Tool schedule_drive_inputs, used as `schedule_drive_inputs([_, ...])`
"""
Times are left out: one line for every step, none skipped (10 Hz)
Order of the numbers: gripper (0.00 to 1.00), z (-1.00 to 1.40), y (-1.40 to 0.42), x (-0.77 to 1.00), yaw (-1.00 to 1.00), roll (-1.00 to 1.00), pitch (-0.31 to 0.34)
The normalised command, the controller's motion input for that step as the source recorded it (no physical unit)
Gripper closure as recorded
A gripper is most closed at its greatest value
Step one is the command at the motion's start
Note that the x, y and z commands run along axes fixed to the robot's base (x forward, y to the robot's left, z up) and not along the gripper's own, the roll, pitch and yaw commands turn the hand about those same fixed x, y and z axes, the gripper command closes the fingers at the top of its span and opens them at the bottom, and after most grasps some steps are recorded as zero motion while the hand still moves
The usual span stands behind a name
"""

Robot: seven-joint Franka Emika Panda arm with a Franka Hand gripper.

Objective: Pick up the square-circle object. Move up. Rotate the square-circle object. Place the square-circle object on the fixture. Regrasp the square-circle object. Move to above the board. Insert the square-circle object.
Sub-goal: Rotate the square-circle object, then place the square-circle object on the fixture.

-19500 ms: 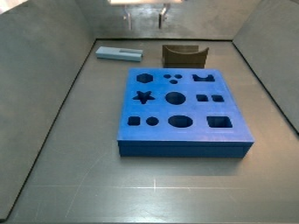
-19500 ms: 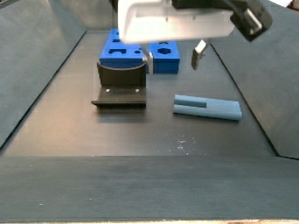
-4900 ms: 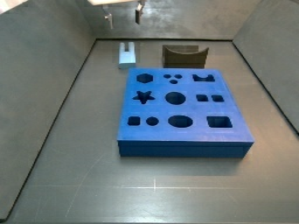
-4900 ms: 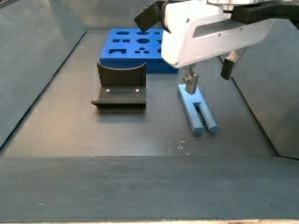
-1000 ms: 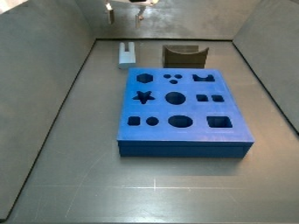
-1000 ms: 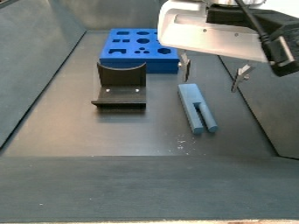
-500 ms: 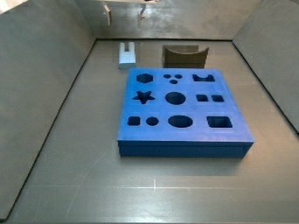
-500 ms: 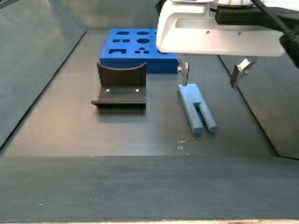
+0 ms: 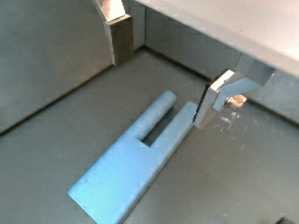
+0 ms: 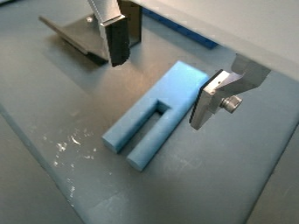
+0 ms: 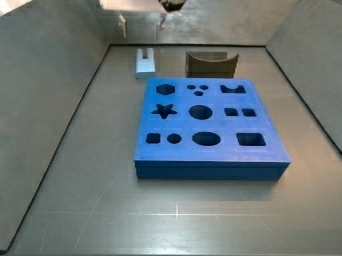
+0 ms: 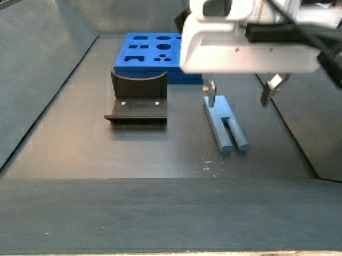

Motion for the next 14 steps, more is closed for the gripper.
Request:
schedule_drive_inputs([0.00, -1.00, 0.01, 0.03, -0.04, -0.01, -0.062])
schedule_drive_inputs([0.00, -0.99, 0.01, 0.04, -0.03, -0.03, -0.058])
schedule_drive_inputs([0.00, -0.86, 0.01, 0.05, -0.02, -0.04, -0.056])
schedule_drive_inputs([0.00, -0.74, 0.01, 0.05, -0.02, -0.05, -0.054])
schedule_drive_inputs([0.00, -0.58, 0.01, 0.05, -0.01, -0.06, -0.062])
schedule_drive_inputs([0.00, -0.47, 0.01, 0.04, 0.00, -0.07, -0.068])
schedule_drive_inputs([0.00, -0.32, 0.01, 0.04, 0.00, -0.08, -0.079])
schedule_drive_inputs([0.00, -0.21, 0.01, 0.04, 0.01, -0.08, -0.086])
schedule_drive_inputs([1.00, 0.00, 0.00, 0.00, 0.00, 0.00, 0.000])
schedule_drive_inputs([1.00, 1.00, 0.00, 0.00, 0.00, 0.00, 0.000])
schedule_drive_inputs([1.00, 1.00, 0.00, -0.01, 0.00, 0.00, 0.021])
schedule_drive_inputs([1.00, 1.00, 0.00, -0.01, 0.00, 0.00, 0.044])
schedule_drive_inputs([1.00, 1.00, 0.00, -0.01, -0.01, 0.00, 0.065])
schedule_drive_inputs([1.00, 1.00, 0.00, -0.01, -0.01, 0.01, 0.067])
